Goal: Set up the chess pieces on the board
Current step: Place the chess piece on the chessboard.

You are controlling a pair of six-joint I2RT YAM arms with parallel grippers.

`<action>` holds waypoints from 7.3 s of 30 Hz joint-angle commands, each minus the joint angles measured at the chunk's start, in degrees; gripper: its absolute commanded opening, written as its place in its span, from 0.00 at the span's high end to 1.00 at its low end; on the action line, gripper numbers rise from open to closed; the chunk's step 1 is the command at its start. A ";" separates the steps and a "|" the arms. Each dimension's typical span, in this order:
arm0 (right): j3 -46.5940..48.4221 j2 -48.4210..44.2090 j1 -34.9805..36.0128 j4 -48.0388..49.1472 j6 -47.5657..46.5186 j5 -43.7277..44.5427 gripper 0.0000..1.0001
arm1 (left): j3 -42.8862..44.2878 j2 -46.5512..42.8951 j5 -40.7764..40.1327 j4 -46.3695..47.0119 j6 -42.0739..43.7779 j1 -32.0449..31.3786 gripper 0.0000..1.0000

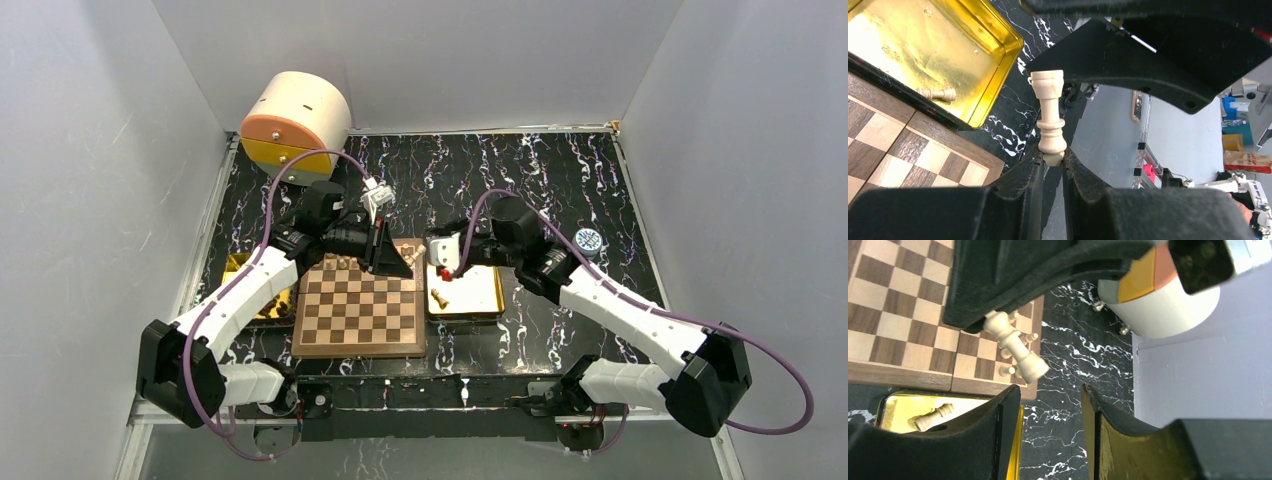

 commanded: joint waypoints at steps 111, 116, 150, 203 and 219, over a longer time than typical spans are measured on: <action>-21.84 -22.32 7.75 20.30 58.77 24.37 0.01 | -6.57 10.98 -68.06 14.17 1.00 0.15 0.99; -21.91 -22.11 7.76 20.39 58.80 24.24 0.01 | -6.73 11.30 -67.62 14.13 0.89 0.15 0.98; -22.32 -22.22 7.76 20.82 58.53 25.06 0.01 | -5.72 13.60 -64.54 14.79 0.89 0.15 0.75; -21.71 -19.47 7.76 21.99 59.62 24.32 0.01 | 0.20 13.51 -62.68 7.91 3.09 0.15 0.86; -21.71 -19.13 7.76 22.30 59.71 24.21 0.01 | 1.95 13.95 -63.72 4.71 2.21 0.15 0.87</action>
